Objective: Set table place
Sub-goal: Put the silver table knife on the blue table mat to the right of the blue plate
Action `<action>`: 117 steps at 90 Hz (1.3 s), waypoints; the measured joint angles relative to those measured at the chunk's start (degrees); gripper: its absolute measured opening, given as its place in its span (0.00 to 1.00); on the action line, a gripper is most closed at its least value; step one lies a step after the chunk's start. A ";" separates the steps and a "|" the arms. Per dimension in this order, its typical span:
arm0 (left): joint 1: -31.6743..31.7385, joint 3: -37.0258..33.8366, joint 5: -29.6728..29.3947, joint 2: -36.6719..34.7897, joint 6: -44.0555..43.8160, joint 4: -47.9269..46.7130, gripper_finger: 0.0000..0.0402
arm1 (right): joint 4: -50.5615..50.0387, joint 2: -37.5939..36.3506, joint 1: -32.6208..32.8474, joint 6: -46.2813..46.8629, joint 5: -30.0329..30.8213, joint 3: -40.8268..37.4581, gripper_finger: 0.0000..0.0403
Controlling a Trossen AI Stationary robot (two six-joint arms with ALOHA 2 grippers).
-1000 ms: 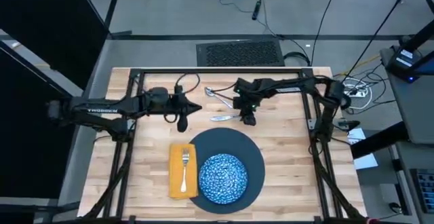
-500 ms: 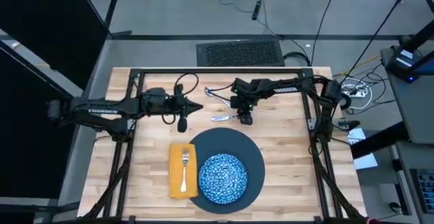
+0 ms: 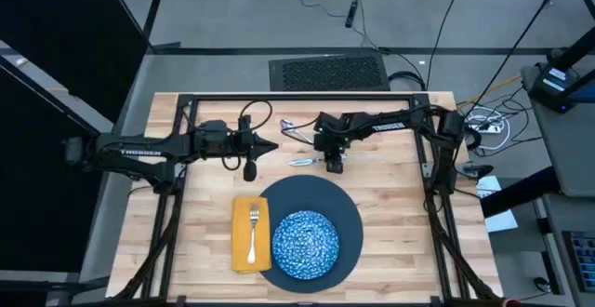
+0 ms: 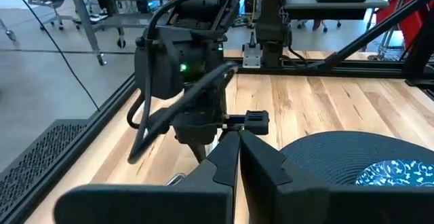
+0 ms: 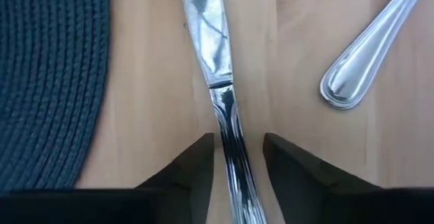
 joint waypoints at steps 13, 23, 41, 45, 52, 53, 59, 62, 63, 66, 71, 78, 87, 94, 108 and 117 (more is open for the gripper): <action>0.00 0.00 0.00 0.00 0.02 -0.02 0.00 | -0.46 0.00 0.76 1.16 2.74 0.02 0.06; 0.00 0.00 0.00 0.00 0.03 -0.06 0.00 | -0.62 0.00 1.42 4.33 3.41 -0.02 0.04; 0.00 0.00 0.00 0.00 0.07 -0.04 0.00 | -1.31 0.02 3.44 12.02 7.28 -0.04 0.02; 0.00 0.00 0.00 0.00 0.07 -0.04 0.00 | -1.66 0.02 3.87 13.30 7.77 -0.04 0.02; 0.00 0.00 0.00 0.00 0.07 -0.04 0.00 | -1.98 -0.13 4.63 15.55 8.14 -0.07 0.02; 0.00 0.00 0.00 0.00 0.07 -0.04 0.00 | -2.02 -0.23 4.75 15.81 8.18 -0.07 0.02; 0.00 0.00 0.00 0.00 0.07 -0.04 0.00 | -2.21 -0.97 5.37 17.21 8.28 -0.15 0.02; 0.00 0.00 0.00 0.00 0.07 -0.04 0.00 | -2.59 -1.63 5.68 17.96 8.49 -0.27 0.02; 0.00 0.00 0.00 0.00 0.07 -0.04 0.00 | -2.93 -1.88 5.79 18.16 8.56 -0.33 0.02; 0.00 0.00 0.00 0.00 0.07 -0.06 0.00 | -3.74 -2.65 6.01 18.90 9.11 -0.51 0.01; 0.00 0.00 0.00 0.00 0.07 -0.05 0.00 | -4.43 -4.85 6.32 19.87 9.97 -0.54 0.01; 0.00 0.00 0.00 0.00 0.06 -0.03 0.00 | -5.91 -8.11 6.62 21.42 10.11 -0.48 0.02; 0.02 0.00 0.00 0.00 0.06 -0.06 0.00 | -8.02 -12.39 7.65 23.75 11.80 -0.48 0.02; 0.04 0.02 0.00 0.00 0.07 -0.07 0.00 | -9.58 -15.29 8.73 25.27 11.86 -0.37 0.01; 0.04 0.02 0.00 0.00 0.04 -0.04 0.00 | -9.70 -16.86 10.00 24.24 11.51 -0.37 0.01; 0.04 0.02 0.00 0.00 -0.06 -0.04 0.00 | -8.26 -14.99 10.17 18.55 9.81 -0.28 0.01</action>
